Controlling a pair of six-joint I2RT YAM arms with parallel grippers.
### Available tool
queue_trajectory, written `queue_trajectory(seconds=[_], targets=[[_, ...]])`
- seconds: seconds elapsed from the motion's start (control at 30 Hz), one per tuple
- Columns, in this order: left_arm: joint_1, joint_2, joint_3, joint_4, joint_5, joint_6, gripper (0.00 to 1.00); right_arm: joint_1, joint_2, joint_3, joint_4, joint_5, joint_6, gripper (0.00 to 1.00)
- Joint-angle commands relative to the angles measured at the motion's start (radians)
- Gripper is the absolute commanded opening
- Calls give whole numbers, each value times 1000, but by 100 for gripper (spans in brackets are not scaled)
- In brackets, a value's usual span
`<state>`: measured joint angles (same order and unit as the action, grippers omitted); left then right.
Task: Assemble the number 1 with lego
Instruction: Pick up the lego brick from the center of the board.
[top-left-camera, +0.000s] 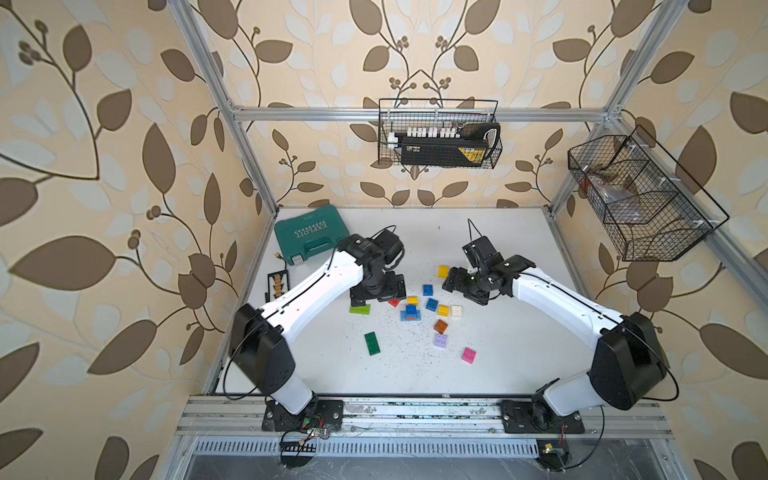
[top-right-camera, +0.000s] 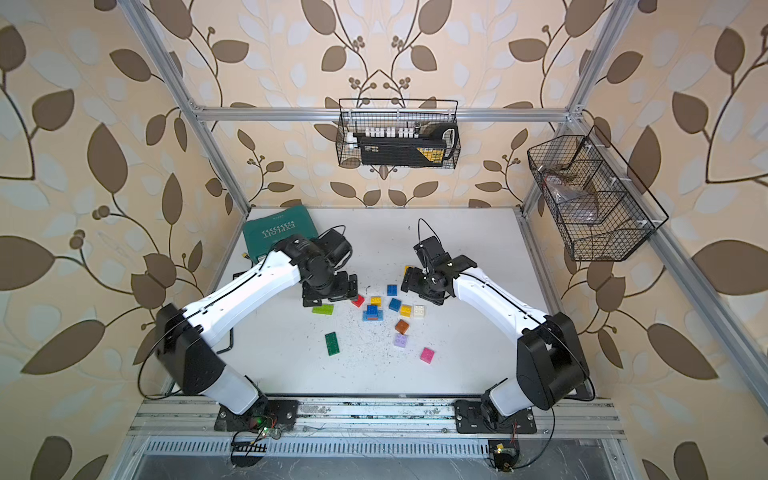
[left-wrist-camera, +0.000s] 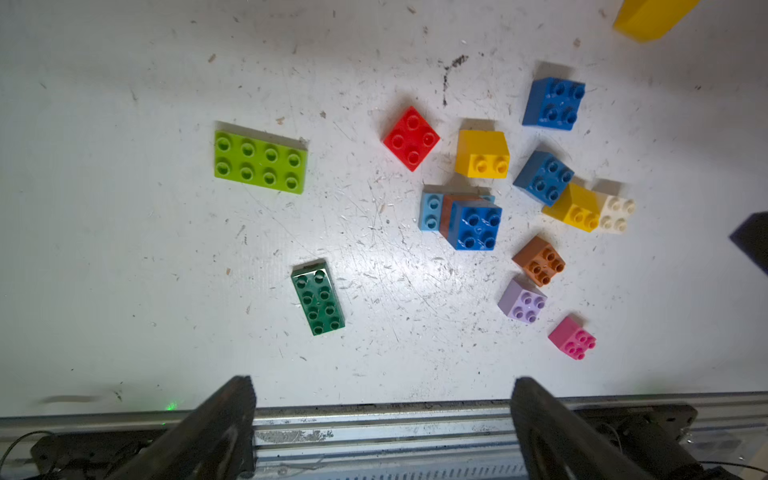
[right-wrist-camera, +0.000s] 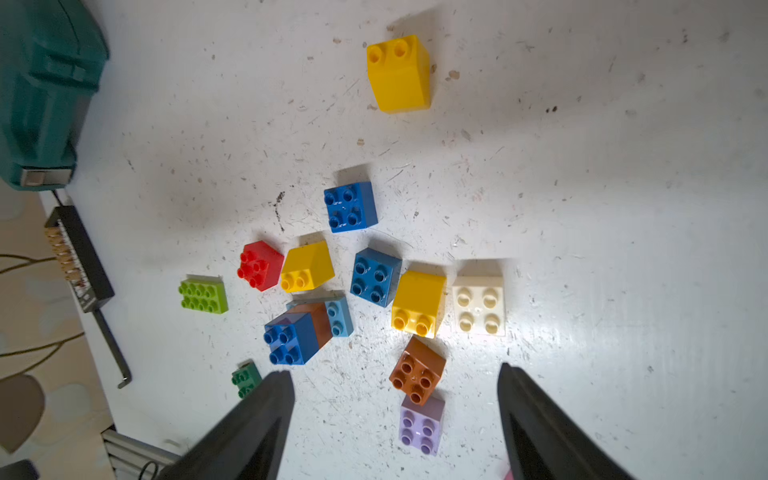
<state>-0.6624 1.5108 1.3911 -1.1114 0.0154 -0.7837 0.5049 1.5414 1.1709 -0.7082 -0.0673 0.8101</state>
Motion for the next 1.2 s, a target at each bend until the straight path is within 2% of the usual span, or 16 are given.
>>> queue_trajectory(seconds=[0.0,0.1,0.2,0.47,0.7,0.87,1.03,1.17], targets=[[54,-135,-185,278,29,26,99,64,62,79,-119,86,-17,81],[70,-240,-344,437,52,32,99,93,139,130,-130,104,-4,77],[72,-295,-454,573,133,27,99,103,196,152,-160,122,24,72],[75,-357,-485,573,122,27,96,100,146,50,-89,180,113,70],[78,-581,-629,637,34,-32,99,32,120,-31,-81,156,64,58],[80,-588,-661,690,16,-55,99,-3,81,-106,-4,111,25,58],[80,-626,-692,716,-27,-72,99,-3,111,-87,4,104,-6,59],[80,-662,-712,737,-20,-64,99,-3,143,-73,6,103,-26,59]])
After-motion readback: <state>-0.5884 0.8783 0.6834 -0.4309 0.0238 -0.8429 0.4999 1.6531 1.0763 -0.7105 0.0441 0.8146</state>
